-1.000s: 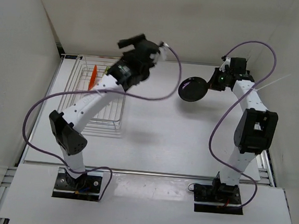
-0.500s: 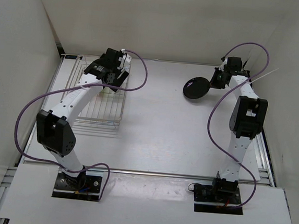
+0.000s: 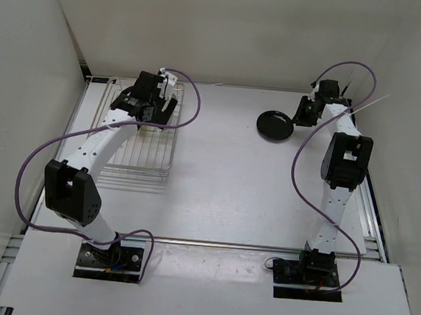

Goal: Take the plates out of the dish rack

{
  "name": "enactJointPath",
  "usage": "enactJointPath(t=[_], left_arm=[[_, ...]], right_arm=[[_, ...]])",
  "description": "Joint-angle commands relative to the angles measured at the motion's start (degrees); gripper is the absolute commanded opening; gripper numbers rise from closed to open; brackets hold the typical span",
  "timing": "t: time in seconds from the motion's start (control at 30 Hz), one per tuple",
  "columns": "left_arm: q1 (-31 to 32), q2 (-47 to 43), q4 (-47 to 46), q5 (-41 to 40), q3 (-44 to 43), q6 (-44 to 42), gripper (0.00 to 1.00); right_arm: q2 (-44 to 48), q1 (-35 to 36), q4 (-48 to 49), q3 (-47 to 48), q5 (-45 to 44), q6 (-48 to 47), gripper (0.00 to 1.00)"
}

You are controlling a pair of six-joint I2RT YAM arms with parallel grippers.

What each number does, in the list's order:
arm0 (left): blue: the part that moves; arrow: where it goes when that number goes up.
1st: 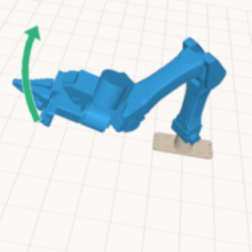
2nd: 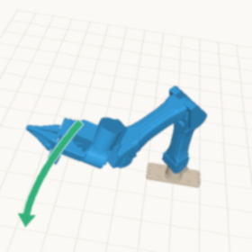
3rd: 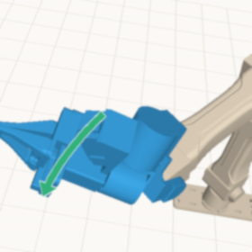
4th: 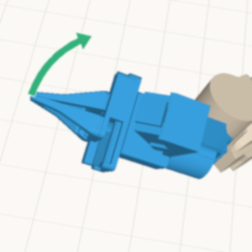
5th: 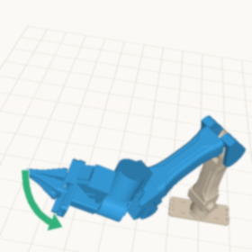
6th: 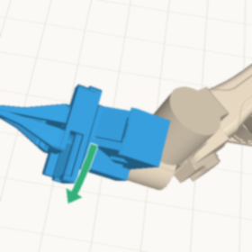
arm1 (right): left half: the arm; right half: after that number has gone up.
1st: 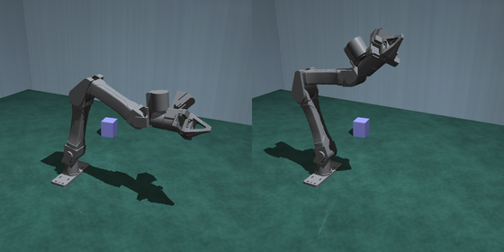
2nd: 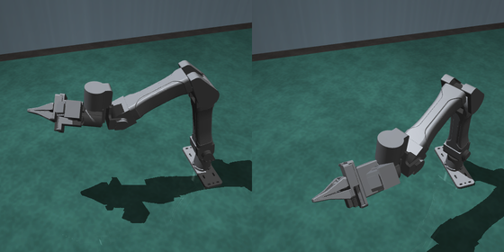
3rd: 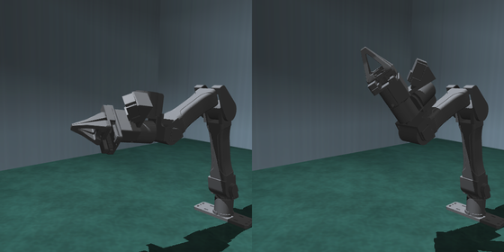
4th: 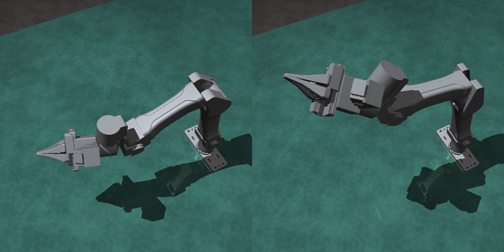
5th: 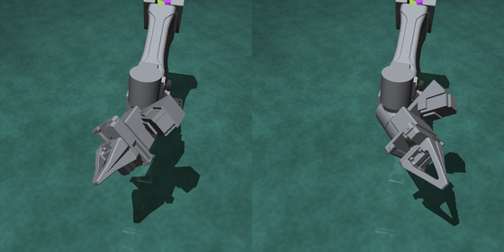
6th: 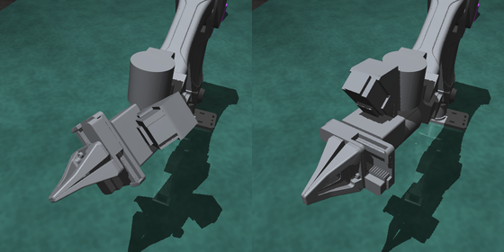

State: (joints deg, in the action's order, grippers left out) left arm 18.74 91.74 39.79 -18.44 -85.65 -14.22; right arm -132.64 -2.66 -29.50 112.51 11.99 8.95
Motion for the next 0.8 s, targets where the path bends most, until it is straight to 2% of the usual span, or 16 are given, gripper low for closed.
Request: enactJointPath(t=[0.0, 0.23, 0.33, 0.43, 0.47, 0.57, 0.77], left_arm=[[-0.6, -4.2, -1.8, 1.2, 0.5, 2.0, 1.00], [-4.6, -6.7, -4.7, 6.1, 3.7, 5.3, 1.00], [-7.7, -6.7, -7.0, 8.8, 4.3, 6.4, 1.00], [-12.1, -4.7, -7.0, 13.4, 2.8, 7.7, 1.00], [-13.3, -4.6, -7.6, 15.5, 2.2, 7.7, 1.00], [-17.1, -2.3, -9.0, 18.3, 1.1, 7.7, 1.00], [-21.8, 5.5, -9.6, 22.8, -5.6, 7.2, 0.98]], right_arm=[[-0.4, -0.3, -1.3, 2.1, 0.4, -0.1, 0.34], [1.7, -0.3, -1.3, -0.7, 0.4, -0.1, 0.35], [5.0, -0.3, -2.0, -1.3, -0.9, -0.6, 0.51], [10.2, -0.3, -3.7, -2.5, -0.9, -0.6, 0.61], [11.3, -0.3, -4.3, -3.1, -0.3, -1.1, 0.68], [16.1, -0.3, -5.9, -5.4, 1.0, -2.4, 0.72], [25.3, -0.3, -6.5, -13.4, 3.9, -5.0, 0.74]])
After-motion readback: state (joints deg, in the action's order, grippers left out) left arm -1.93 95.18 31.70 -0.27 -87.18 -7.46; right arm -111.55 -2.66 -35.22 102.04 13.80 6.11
